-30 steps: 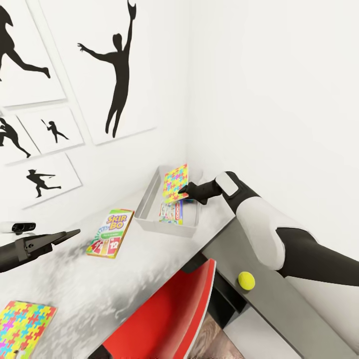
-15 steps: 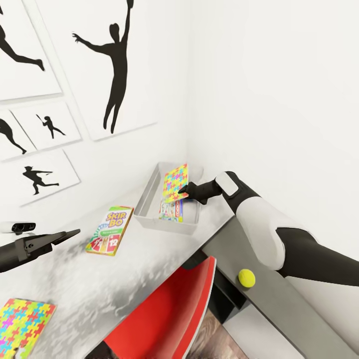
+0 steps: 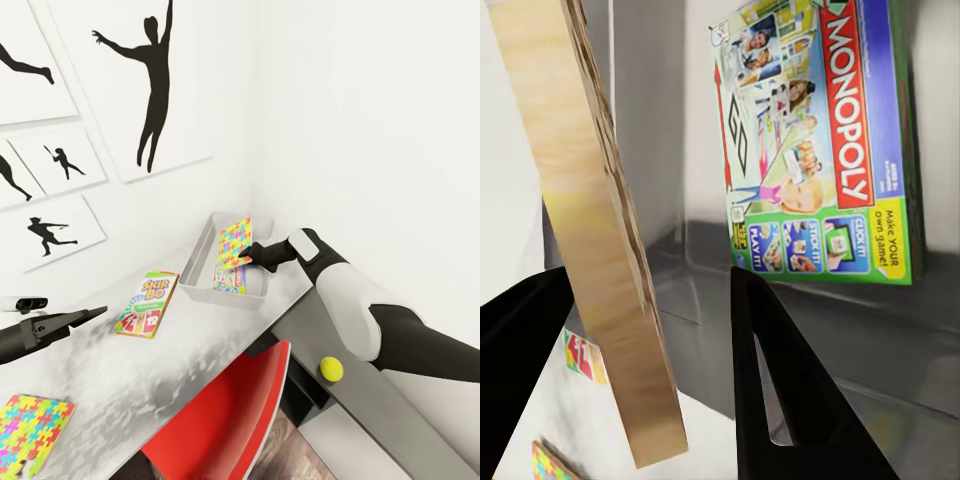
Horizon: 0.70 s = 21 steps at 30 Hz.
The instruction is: Put all the toys in the child's room - the three board games (two on the bed and one on the table), the two jigsaw puzzles on the table, and the tennis ball on the table - inside the toy box on the table in the child's room.
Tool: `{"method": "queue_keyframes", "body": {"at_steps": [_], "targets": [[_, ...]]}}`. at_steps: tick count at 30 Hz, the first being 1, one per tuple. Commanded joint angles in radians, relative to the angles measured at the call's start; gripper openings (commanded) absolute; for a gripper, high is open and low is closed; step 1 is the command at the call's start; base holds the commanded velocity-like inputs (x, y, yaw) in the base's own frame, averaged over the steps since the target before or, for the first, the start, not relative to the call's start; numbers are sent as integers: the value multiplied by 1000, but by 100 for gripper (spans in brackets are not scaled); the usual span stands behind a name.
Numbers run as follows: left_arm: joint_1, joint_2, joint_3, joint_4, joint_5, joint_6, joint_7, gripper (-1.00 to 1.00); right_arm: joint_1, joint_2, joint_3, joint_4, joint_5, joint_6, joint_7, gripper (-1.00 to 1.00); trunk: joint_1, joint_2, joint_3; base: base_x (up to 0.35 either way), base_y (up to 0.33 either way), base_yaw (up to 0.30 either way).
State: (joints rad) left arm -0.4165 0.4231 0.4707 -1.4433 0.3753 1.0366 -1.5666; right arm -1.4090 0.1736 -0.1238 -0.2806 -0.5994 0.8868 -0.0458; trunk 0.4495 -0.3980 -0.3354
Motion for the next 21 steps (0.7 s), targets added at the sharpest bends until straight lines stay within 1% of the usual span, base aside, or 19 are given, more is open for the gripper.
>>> {"method": "queue_keyframes", "body": {"at_steps": [1,10,12,16,21], "targets": [[-1,0,0,0,-1,11,-4,100,-1,1,-8,-1,0,4,-5,-100,0,-2,-3,0,0,55],[-1,0,0,0,-1,11,-4,100,-1,1,-8,-4,-3,4,-5,-100,0,-2,-7,0,0,15],[-1,0,0,0,0,11,-4,100,-1,1,-8,-5,-19,4,-5,-100,0,-2,-8,0,0,2],[-1,0,0,0,-1,11,-4,100,-1,1,-8,-6,-69,4,-5,-100,0,-2,-8,0,0,0],[-1,1,-1,0,-1,11,-4,100,-1,1,-8,-6,-84,3,-5,-100,0,-2,-8,0,0,0]]}}
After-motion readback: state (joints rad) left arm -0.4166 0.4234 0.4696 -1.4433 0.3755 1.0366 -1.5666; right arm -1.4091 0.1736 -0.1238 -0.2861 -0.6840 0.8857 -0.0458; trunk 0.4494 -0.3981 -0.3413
